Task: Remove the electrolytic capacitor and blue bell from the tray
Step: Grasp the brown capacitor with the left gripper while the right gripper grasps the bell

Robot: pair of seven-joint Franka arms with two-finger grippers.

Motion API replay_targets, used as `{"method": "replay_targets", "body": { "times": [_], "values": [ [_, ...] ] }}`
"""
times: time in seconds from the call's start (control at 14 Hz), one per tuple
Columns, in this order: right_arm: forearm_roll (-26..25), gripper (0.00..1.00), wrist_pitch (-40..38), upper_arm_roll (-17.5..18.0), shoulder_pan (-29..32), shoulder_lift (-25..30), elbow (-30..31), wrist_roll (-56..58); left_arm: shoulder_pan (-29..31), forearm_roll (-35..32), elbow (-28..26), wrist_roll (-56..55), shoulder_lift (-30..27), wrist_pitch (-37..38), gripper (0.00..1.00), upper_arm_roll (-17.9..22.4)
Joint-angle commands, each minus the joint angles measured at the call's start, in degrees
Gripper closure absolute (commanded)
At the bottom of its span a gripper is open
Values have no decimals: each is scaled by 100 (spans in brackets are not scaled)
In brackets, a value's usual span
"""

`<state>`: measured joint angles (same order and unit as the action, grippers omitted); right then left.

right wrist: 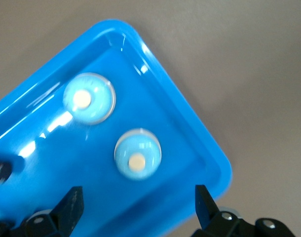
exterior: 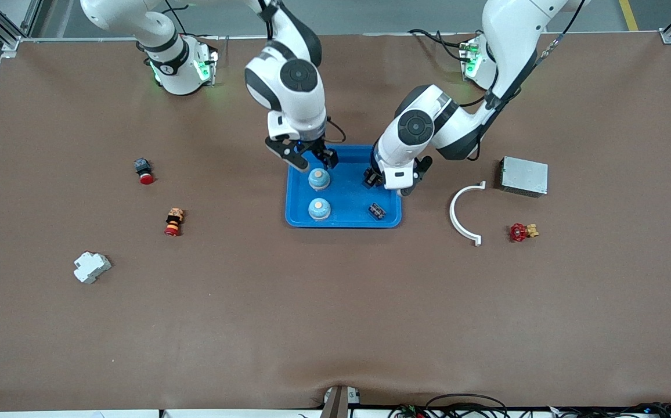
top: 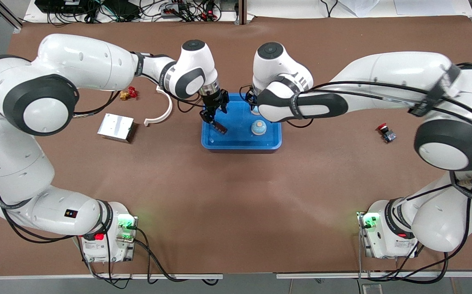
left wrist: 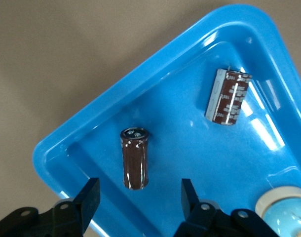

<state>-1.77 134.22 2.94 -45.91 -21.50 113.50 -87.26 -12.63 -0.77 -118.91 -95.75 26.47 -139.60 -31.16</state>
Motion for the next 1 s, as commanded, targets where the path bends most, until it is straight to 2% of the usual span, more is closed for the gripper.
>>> {"method": "replay_targets", "body": {
  "times": [0.0,0.21,0.43,0.57,0.78,0.85,0.93],
  "values": [
    [-228,0,576,4,153,-493,-100,-90,-55,-502,-27,-505,200,-226,26,31],
    [-237,0,781,4,188,-881,-266,-107,-90,-722,-19,-690,376,-305,26,31],
    [-237,0,789,4,153,-996,-320,-116,-99,-977,-10,-909,490,-349,26,31],
    [-237,0,789,4,109,-1049,-311,-177,-134,-1144,-10,-1068,569,-349,34,31],
    [-237,0,789,4,91,-1093,-311,-213,-196,-1206,-10,-1112,631,-349,53,48],
    [-237,0,789,4,83,-1093,-311,-239,-196,-1206,-1,-1112,640,-349,66,48],
    [-228,0,798,4,56,-1093,-320,-317,-187,-1233,16,-1112,597,-340,91,48]
  ]
}}
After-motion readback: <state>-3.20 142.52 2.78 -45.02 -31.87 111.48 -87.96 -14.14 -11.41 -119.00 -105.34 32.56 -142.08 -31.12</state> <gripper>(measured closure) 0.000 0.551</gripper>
